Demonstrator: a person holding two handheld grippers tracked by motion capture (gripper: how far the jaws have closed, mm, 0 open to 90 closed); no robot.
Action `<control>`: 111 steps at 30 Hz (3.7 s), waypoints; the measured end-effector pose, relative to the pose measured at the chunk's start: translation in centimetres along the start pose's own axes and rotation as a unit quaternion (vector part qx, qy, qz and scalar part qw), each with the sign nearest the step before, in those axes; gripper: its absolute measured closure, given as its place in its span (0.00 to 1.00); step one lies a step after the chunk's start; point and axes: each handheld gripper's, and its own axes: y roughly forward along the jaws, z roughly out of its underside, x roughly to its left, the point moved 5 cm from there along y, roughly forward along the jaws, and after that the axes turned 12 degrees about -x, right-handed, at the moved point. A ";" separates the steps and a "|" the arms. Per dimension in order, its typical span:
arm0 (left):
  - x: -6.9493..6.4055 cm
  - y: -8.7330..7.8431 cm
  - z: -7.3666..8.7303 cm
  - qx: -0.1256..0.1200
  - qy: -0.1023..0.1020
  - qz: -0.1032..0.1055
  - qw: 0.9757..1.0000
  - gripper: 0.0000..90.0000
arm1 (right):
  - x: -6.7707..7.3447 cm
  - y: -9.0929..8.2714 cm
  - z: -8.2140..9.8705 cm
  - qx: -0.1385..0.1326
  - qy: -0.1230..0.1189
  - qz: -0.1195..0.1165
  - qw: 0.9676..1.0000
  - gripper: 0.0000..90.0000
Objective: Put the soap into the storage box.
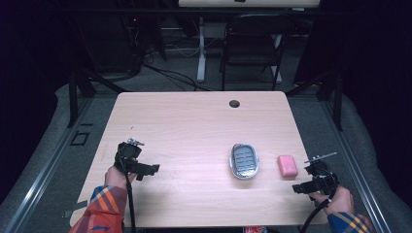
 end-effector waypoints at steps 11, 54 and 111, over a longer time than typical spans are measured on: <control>0.2 -0.3 -0.8 -0.039 0.017 -0.044 0.998 0.00 | 0.5 0.3 -0.1 -0.002 -0.008 -0.008 1.000 0.14; 1.2 -2.4 -0.8 -0.089 -0.036 -0.032 0.995 0.00 | 1.8 2.8 -5.1 -0.030 0.074 -0.006 0.997 0.00; 0.7 -2.3 -0.5 -0.072 -0.015 -0.028 0.997 0.00 | 1.2 6.4 -6.6 0.001 0.077 0.066 0.995 0.41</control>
